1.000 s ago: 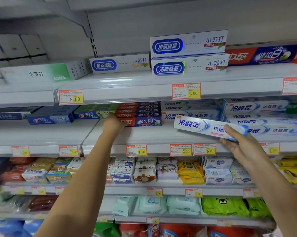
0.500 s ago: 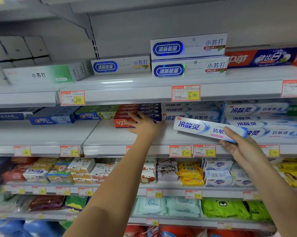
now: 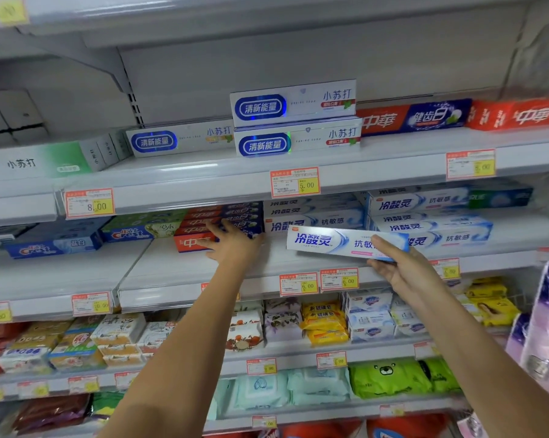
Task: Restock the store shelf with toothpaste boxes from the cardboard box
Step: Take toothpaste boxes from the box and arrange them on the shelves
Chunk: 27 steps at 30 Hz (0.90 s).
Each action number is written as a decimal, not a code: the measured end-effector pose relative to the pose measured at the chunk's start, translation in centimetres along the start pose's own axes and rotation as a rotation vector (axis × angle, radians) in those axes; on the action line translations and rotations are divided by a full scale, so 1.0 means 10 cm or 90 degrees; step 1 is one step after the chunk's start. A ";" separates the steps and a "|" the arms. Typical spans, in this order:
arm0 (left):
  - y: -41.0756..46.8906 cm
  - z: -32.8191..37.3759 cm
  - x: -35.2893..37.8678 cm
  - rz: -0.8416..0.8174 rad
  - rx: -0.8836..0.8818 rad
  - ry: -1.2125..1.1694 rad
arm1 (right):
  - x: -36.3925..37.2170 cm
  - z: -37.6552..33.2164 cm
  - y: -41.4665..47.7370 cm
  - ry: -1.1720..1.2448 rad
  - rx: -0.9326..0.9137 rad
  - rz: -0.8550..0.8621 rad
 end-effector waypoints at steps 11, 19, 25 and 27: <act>-0.76 0.55 -0.09 -0.129 0.285 -0.216 | -0.59 -0.66 -0.16 -0.051 -0.103 0.020; -1.25 1.14 0.38 -0.420 0.298 -0.522 | -1.03 -0.95 -0.14 -0.105 -0.170 0.007; -1.25 1.40 0.81 -0.323 0.284 -0.504 | -1.36 -1.04 0.11 -0.282 -0.236 0.132; -1.26 1.50 0.91 -0.277 0.277 -0.497 | -1.45 -1.09 0.27 -0.378 -0.265 0.165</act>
Point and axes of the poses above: each hand's wrist, its own y-axis towards the middle knuckle, its own x-axis out of the palm, z = x × y, the point moved 1 cm from there along y, towards the middle knuckle, and after that the axes turned 7 degrees about -y, right-handed, at the moved point
